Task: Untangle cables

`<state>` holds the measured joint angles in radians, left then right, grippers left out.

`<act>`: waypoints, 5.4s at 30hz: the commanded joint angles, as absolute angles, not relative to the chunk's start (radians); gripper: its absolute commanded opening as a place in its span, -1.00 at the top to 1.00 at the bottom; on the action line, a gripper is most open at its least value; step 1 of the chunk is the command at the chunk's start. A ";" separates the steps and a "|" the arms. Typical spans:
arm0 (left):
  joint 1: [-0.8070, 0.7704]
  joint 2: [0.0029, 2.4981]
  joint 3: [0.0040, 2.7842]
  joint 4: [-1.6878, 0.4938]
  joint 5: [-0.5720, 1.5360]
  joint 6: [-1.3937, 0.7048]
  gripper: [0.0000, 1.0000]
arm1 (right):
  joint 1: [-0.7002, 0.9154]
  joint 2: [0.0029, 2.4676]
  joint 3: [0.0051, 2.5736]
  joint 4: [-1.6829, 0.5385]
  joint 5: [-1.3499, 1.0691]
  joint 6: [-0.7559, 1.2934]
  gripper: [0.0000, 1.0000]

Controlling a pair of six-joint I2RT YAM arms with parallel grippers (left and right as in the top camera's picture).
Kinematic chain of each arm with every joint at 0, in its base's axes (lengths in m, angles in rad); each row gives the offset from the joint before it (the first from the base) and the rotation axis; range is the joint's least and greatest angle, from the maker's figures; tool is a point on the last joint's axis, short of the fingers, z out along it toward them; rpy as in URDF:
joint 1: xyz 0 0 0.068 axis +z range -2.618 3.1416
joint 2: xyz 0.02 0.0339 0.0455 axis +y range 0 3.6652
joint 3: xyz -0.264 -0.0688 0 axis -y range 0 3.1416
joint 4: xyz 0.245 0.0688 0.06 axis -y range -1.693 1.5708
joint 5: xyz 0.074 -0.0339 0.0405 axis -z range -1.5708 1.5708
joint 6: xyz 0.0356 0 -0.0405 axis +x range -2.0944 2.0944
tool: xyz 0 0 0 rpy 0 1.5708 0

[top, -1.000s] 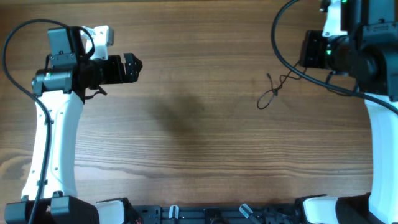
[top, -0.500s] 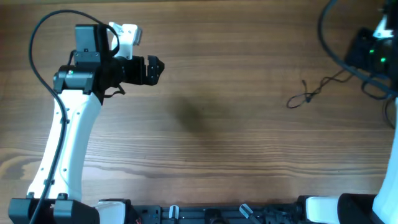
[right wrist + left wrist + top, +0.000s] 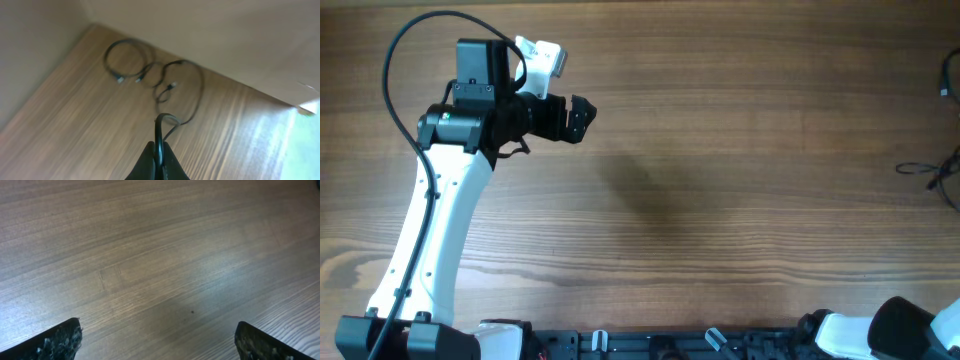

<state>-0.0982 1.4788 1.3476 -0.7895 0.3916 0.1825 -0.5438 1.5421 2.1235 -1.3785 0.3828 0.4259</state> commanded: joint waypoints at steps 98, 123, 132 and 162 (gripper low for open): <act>-0.273 1.485 1.354 -0.786 0.326 0.284 -1.00 | -1.043 1.905 1.823 -1.042 0.095 0.495 -1.00; -0.173 1.428 1.354 -0.747 0.242 0.280 -1.00 | -0.582 1.689 1.823 -1.130 0.009 0.260 -0.99; -0.173 1.329 1.354 -0.713 0.232 0.224 -1.00 | -0.385 1.538 1.823 -1.151 0.102 0.259 -0.99; -0.174 1.146 1.354 -0.810 0.053 -0.113 -1.00 | 0.131 1.411 1.819 -1.303 0.028 0.123 -1.00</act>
<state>-0.1764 1.1515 1.3476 -0.8078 0.0677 -0.0677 0.1093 1.3865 1.8214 -1.3018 0.0402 0.1574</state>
